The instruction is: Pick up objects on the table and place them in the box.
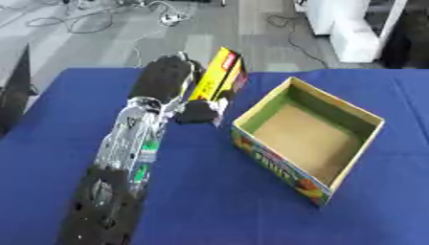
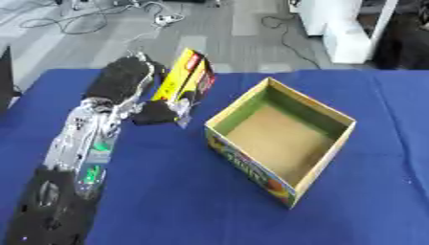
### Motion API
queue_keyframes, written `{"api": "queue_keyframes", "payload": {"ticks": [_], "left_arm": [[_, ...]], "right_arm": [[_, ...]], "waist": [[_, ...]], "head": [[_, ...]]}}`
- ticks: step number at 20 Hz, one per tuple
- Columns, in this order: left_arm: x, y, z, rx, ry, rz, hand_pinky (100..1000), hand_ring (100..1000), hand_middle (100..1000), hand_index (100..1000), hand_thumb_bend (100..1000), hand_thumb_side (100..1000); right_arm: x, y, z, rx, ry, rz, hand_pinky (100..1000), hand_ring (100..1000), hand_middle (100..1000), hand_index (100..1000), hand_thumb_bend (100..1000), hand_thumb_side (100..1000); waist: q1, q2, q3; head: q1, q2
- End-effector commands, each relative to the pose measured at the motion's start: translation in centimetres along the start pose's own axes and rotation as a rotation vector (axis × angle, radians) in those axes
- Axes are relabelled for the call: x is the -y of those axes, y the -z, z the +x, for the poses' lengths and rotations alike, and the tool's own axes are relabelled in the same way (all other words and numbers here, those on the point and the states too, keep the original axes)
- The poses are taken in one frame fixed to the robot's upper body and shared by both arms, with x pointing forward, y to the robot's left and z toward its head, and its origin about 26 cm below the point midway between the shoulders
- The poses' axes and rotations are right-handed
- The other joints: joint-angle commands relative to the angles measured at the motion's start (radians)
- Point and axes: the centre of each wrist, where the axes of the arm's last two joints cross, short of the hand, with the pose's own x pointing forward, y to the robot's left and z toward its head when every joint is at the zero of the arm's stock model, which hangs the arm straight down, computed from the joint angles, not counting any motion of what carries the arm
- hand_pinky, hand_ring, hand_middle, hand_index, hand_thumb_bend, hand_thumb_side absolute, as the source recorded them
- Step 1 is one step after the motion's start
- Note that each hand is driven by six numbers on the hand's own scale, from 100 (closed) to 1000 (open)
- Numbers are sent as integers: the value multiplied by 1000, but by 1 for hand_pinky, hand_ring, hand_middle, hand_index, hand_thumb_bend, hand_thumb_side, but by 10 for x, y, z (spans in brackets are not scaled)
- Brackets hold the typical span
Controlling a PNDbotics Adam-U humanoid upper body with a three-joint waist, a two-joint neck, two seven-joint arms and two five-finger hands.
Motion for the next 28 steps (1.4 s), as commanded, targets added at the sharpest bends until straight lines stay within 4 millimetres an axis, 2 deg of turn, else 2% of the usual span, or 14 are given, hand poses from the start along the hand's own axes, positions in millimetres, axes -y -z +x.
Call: {"api": "queue_keyframes", "payload": {"ticks": [1,4,9,12,28], "left_arm": [[-12,1,6,58,-56,150,100,100,154,287,100,683],[-10,1,8,110,-98,236,100,100,153,278,100,686],[0,3,8,171,-138,280,100,100,153,281,100,692],[5,6,7,187,-151,290,100,100,153,278,100,693],[28,45,17,345,-104,238,100,100,153,244,100,695]], "right_arm": [[1,6,8,-3,-22,32,141,298,383,479,100,1000],[1,6,8,-4,-22,34,141,298,383,479,100,1000],[1,7,7,-8,-17,38,141,299,384,479,100,1000],[1,7,6,-16,-13,38,141,299,384,479,100,1000],[2,11,8,-17,9,29,141,298,384,479,100,1000]], "waist": [[-4,-7,0],[-4,-6,0],[-4,-6,-8],[-3,-8,-19],[1,-18,-47]], "head": [[8,-4],[8,-4],[7,-5],[-11,-9],[-3,-17]]}}
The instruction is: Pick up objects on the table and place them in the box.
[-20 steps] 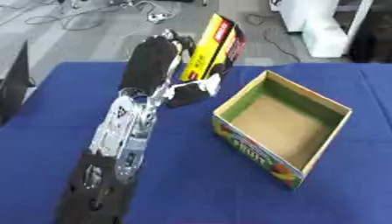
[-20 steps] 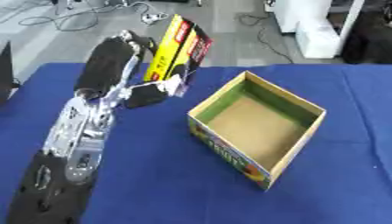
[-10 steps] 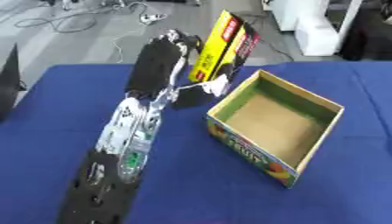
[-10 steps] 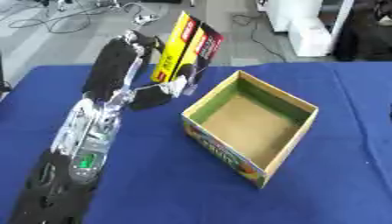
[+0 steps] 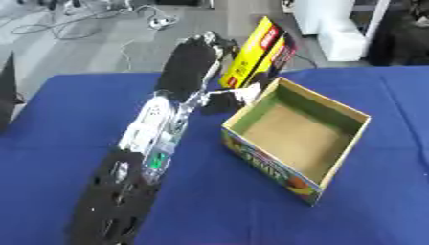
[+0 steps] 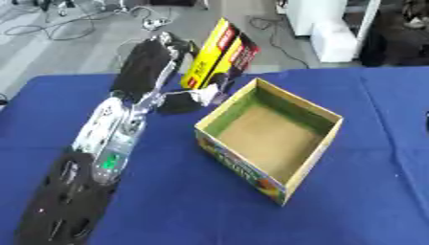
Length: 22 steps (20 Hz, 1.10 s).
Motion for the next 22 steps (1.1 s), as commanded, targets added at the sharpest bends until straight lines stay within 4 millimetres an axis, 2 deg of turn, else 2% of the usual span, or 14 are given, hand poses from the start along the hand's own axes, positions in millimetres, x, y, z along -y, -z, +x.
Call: {"api": "queue_keyframes", "payload": {"ticks": [1,6,8,12,22], "left_arm": [[0,10,-1,49,5,8,100,100,153,245,100,695],[17,18,0,79,-13,-20,100,100,153,245,100,697],[27,20,1,84,-22,-42,100,100,154,283,100,697],[51,21,3,74,-50,-98,100,100,154,333,100,699],[99,22,2,69,-33,-208,100,100,165,369,100,702]], "right_arm": [[1,8,8,-2,-15,34,142,298,384,479,100,1000],[1,9,8,-2,-10,36,141,298,384,479,100,1000],[1,9,8,-1,-9,36,141,298,384,479,100,1000],[1,9,8,1,-6,34,141,298,384,479,100,1000],[1,10,7,3,1,32,141,298,384,479,100,1000]], "waist": [[-4,-12,-4],[-5,-12,-9],[-6,-12,-11],[-7,-12,-14],[-9,-14,-21]], "head": [[3,-15],[2,-12],[2,-11],[3,-12],[11,-12]]}}
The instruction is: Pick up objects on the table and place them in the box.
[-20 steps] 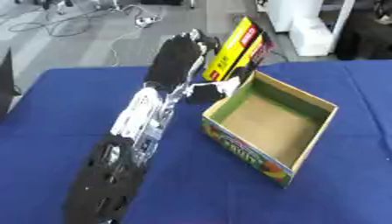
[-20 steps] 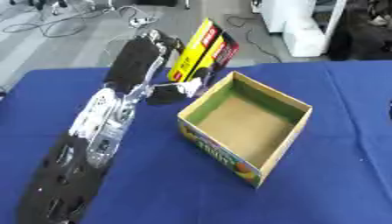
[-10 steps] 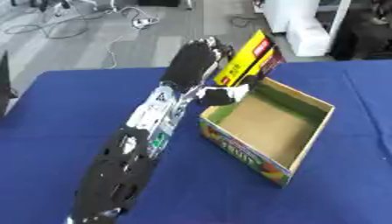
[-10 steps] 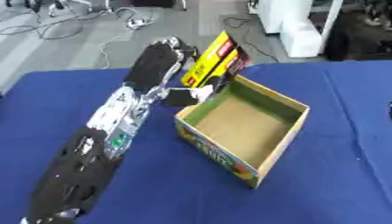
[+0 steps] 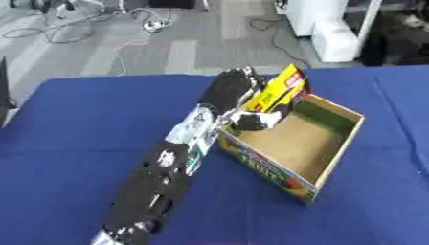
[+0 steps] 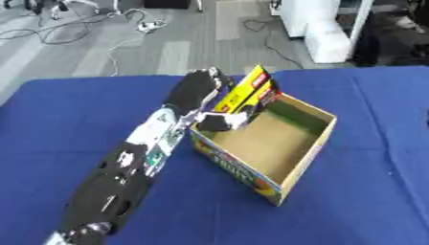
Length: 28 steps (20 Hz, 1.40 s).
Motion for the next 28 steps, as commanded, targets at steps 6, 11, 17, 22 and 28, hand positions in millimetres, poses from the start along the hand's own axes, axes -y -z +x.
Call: {"api": "queue_keyframes", "payload": {"ticks": [6,11,17,22,28], "left_arm": [[14,13,2,39,45,-69,428,610,740,686,339,769],[-5,19,6,50,39,-16,504,677,811,716,413,775],[-62,23,17,55,-76,233,506,685,827,757,451,739],[-100,7,24,7,-176,376,501,674,822,778,371,859],[-123,-26,27,-205,-222,311,370,605,795,771,372,677]], "right_arm": [[0,8,7,2,-9,31,141,298,384,479,100,1000],[1,9,8,2,-6,30,141,298,383,479,100,1000],[1,9,8,1,-8,29,141,297,383,479,100,1000],[1,7,8,0,-12,28,141,297,383,479,100,1000],[1,4,8,-3,-24,23,141,298,383,479,100,1000]], "waist": [[-8,-12,-7],[-6,-13,-10],[-5,-14,-7],[-5,-15,0],[-7,-14,14]], "head": [[11,-9],[-2,-15],[-19,-22],[-33,-25],[9,-34]]}}
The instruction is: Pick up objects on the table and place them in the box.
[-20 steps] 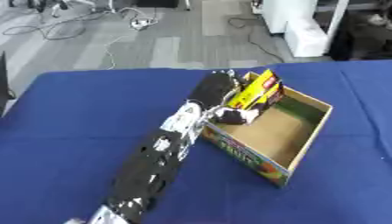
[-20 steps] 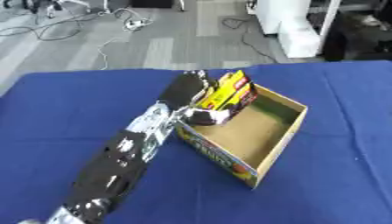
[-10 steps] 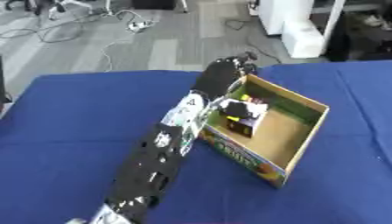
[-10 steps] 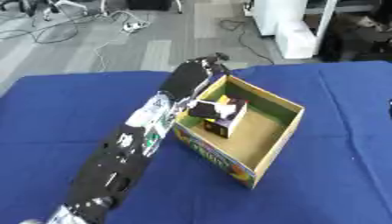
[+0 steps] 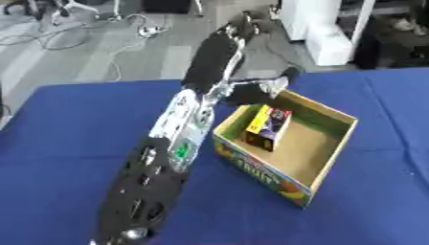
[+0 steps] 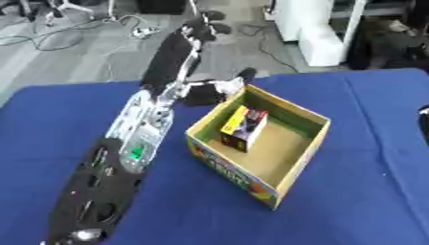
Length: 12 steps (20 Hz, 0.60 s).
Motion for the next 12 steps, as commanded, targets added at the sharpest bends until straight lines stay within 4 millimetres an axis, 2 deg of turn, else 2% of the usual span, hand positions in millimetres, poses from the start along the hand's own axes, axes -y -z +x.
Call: {"api": "queue_keyframes", "payload": {"ticks": [1,3,6,9,12], "left_arm": [[-30,-5,9,-86,28,-5,355,598,793,773,364,661],[-42,-15,11,-120,47,-7,338,578,776,768,339,680],[-60,-27,16,-105,11,109,329,531,737,761,343,679],[-60,-31,15,-92,-46,178,296,501,711,743,328,684],[-58,-32,14,-79,-80,210,274,474,686,726,334,670]], "right_arm": [[1,3,8,-3,-34,23,141,298,383,480,100,1000],[1,2,9,-2,-42,19,141,298,383,480,100,1000],[2,-2,9,1,-58,5,141,298,383,480,100,1000],[2,-7,9,1,-73,-7,141,298,383,480,100,1000],[1,-8,8,3,-83,-8,141,298,384,480,100,1000]], "waist": [[-8,-9,6],[-10,-8,13],[-16,-6,29],[-20,-5,44],[-22,-3,54]], "head": [[29,-14],[32,-11],[24,-2],[30,18],[43,21]]}}
